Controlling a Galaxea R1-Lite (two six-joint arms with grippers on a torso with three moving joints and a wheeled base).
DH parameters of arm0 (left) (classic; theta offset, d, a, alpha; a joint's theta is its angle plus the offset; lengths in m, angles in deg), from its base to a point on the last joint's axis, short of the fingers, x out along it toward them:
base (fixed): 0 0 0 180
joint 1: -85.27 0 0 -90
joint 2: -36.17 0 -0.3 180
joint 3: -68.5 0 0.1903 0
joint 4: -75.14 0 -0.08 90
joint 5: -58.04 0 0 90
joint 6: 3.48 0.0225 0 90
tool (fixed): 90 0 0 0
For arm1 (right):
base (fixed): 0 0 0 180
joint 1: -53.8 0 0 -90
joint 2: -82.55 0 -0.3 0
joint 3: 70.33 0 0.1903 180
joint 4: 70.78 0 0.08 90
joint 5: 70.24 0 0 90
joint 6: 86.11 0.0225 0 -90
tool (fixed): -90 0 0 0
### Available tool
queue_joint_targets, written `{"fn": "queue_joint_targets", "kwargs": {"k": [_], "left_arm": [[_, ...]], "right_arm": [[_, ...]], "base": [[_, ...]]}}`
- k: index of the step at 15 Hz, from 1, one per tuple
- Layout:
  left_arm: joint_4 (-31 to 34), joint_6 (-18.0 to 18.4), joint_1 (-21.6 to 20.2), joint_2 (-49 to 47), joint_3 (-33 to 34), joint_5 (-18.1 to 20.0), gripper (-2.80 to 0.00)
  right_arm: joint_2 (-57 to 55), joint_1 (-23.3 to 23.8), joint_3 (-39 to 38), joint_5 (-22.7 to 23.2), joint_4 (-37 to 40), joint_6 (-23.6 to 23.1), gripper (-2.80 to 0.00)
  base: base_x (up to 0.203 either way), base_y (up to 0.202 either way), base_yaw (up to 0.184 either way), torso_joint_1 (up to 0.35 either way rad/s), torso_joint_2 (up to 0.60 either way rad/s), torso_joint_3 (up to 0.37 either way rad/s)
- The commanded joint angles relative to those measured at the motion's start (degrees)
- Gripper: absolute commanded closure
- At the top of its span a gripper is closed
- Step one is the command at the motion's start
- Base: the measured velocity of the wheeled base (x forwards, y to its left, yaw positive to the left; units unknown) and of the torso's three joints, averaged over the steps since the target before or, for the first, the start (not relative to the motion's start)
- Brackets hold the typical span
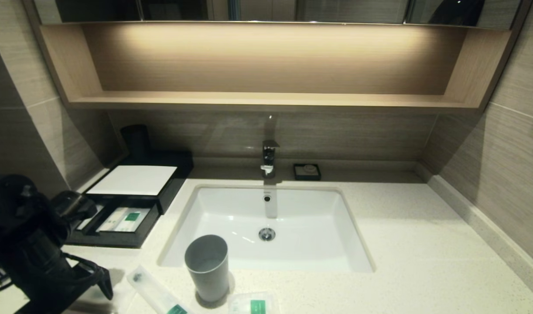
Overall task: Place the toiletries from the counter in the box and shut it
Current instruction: Pick up the bathroom toiletry
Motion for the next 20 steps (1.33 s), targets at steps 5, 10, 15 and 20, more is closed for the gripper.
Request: {"fn": "queue_joint_targets", "kwargs": {"k": [5, 10, 15, 20], "left_arm": [[0.2, -0.5, -0.1, 1.5, -0.1, 0.0, -2.80], [0.2, -1.0, -0.2, -0.6, -0.5, -0.1, -2.80], [0.2, -1.8, -0.4, -0.9, -0.6, -0.2, -2.80], [0.1, -2.0, -0.5, -1.5, -0.7, -1.3, -2.80]], "right_arm": [[0.0, 0.0, -0.1, 0.0, 0.0, 0.0, 0.00], [0.0, 0.0, -0.1, 0.0, 0.0, 0.0, 0.00], [0.0, 0.0, -0.1, 0.0, 0.0, 0.0, 0.00], [0.0, 0.0, -0.1, 0.0, 0.0, 0.0, 0.00]], "base": [[0.000, 0.000, 0.000, 0.000, 0.00, 0.000], [0.000, 0.000, 0.000, 0.000, 0.00, 0.000], [0.000, 0.000, 0.000, 0.000, 0.00, 0.000], [0.000, 0.000, 0.000, 0.000, 0.00, 0.000]]}}
